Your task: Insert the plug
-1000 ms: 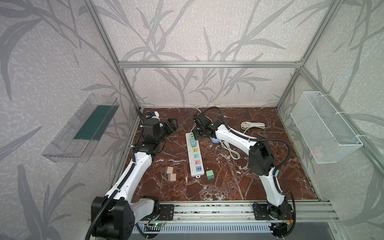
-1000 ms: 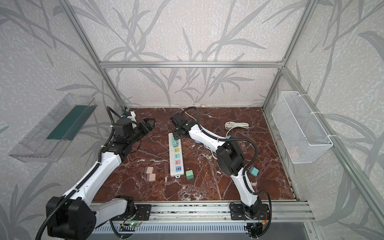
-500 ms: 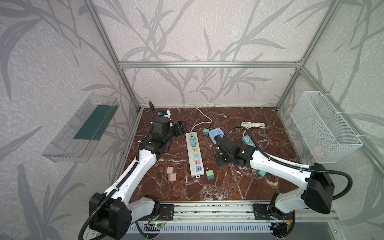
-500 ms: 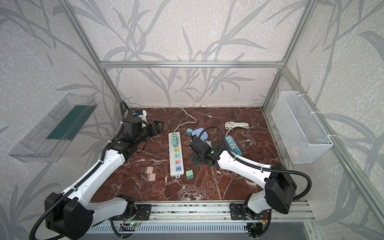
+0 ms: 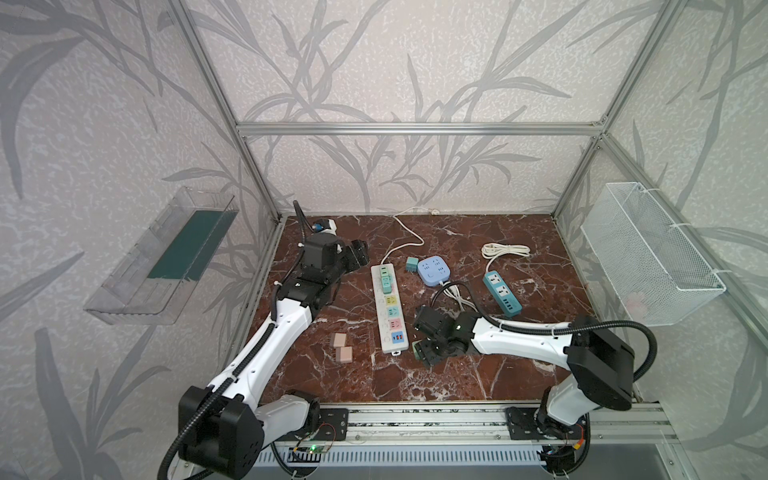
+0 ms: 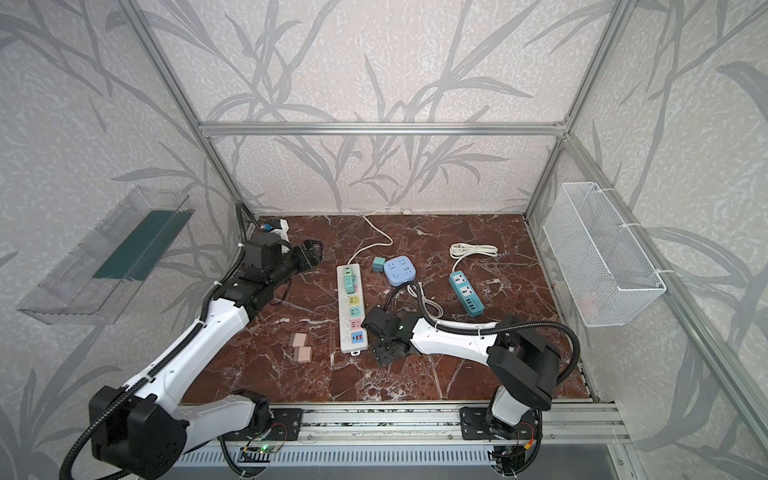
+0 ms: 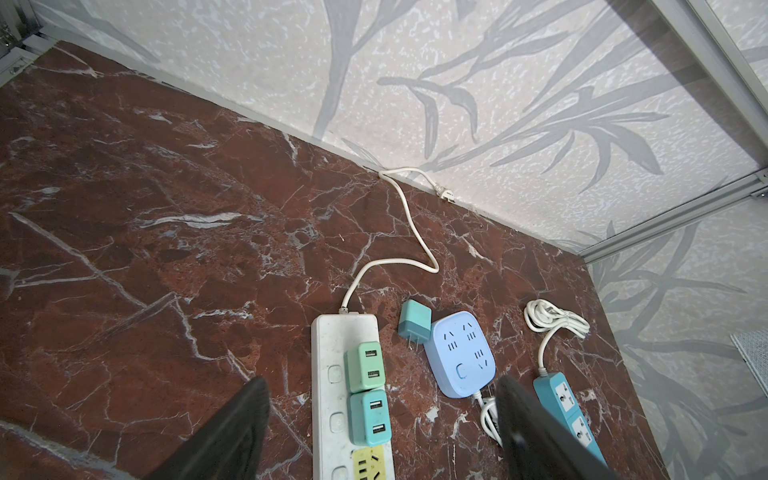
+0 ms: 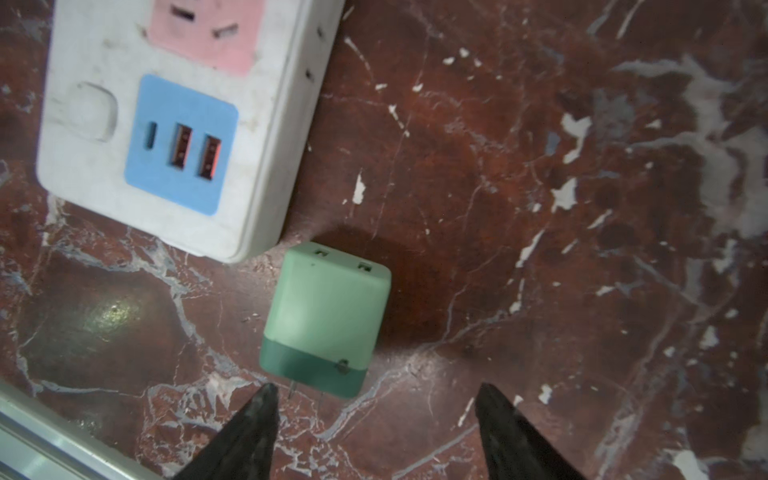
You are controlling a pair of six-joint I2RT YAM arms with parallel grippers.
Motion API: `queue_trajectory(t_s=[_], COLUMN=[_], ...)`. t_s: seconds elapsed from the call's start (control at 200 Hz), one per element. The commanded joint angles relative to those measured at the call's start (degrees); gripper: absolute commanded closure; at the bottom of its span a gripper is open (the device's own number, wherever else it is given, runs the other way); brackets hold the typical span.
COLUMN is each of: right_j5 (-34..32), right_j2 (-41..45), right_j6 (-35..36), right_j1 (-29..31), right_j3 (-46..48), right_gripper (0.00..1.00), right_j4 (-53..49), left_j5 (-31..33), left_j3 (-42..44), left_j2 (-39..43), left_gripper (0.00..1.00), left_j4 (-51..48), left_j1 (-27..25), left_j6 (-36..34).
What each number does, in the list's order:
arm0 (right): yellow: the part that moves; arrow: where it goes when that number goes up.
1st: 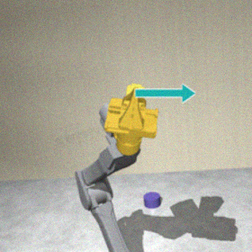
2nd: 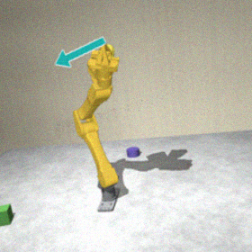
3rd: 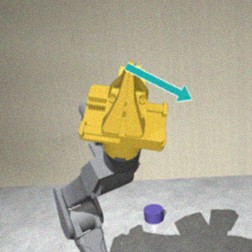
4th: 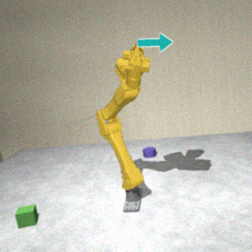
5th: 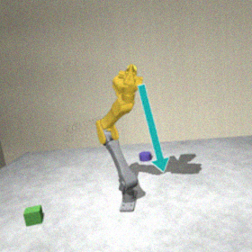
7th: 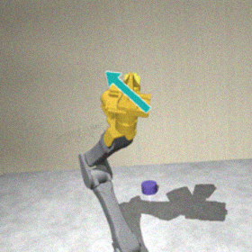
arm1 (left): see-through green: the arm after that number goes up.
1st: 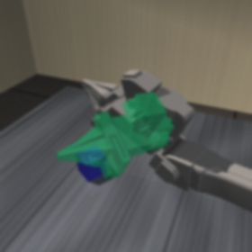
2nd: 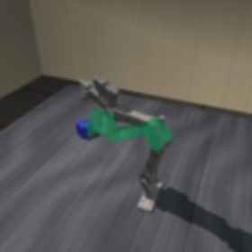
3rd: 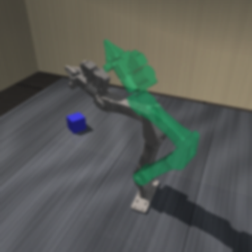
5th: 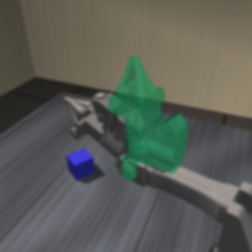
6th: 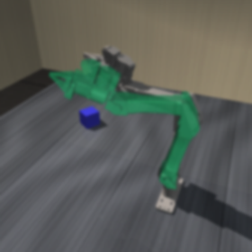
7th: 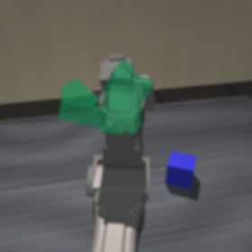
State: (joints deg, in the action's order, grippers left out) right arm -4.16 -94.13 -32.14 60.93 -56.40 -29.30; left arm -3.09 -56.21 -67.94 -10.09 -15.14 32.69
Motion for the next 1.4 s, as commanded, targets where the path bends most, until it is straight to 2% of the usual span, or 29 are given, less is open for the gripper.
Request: queue_trajectory(t_s=[0.0, 0.185, 0.275, 0.49, 0.595, 0.715, 0.87, 0.955, 1.04, 1.125, 1.185, 1.395], right_j5=[0.71, 0.27, -2.52, -11.19, -16.17, -17.19, -15.75, -11.91, -7.44, -4.07, -3.32, -0.50], right_j2=[-2.17, -5.74, -7.40, -4.60, -2.32, -2.49, -4.55, -5.07, -3.99, -4.04, -2.26, 4.63], right_j6=[-1.29, -2.09, -3.29, -10.21, -11.13, -11.26, -12.81, -13.12, -12.03, -12.08, -12.78, -15.66], right_j1=[0.67, 1.04, 1.04, 1.03, 0.71, -1.44, -3.91, -3.85, -2.87, -2.65, -0.77, -1.01], right_j3=[-3.30, -3.93, -3.83, 2.17, 4.51, 4.65, 4.97, 5.36, 6.81, 5.83, 5.07, 7.39], right_gripper=[0.27, 0.28, 0.30, 0.63, 0.63, 0.64, 0.41, 0.32, 0.29, 0.26, 0.24, 0.22], right_j4=[0.51, 1.53, 1.99, 6.43, 7.52, 5.57, 5.99, 8.22, 13.32, 13.39, 12.36, 14.24], left_j5=[-1.04, -0.23, 0.12, 0.77, 0.41, 0.55, 0.08, -1.14, -0.58, -0.38, -0.75, 1.60], left_j3=[-0.18, 0.34, 0.57, 1.26, 1.27, 1.19, 1.47, 1.09, -1.03, -0.77, -0.35, -1.13], left_j2=[-0.11, 1.12, 1.33, 2.32, 2.47, 2.10, 1.89, 1.35, 0.24, 0.09, 0.17, -0.18], left_gripper=[0.15, 0.15, 0.15, 0.15, 0.15, 0.15, 0.15, 0.15, 0.13, 0.13, 0.13, 0.13], left_j4=[-0.30, -0.06, 0.10, 0.98, 1.16, 0.88, 1.51, 1.02, -2.47, -2.39, -1.65, -4.43], left_j1=[0.19, 0.19, 0.18, 0.16, 0.19, 0.19, 0.19, 0.15, -0.29, -0.69, -0.92, -3.80], left_j6=[0.56, 0.29, 0.40, 0.63, 0.65, 0.73, 0.97, -0.54, -0.97, -0.69, -0.33, -2.05])
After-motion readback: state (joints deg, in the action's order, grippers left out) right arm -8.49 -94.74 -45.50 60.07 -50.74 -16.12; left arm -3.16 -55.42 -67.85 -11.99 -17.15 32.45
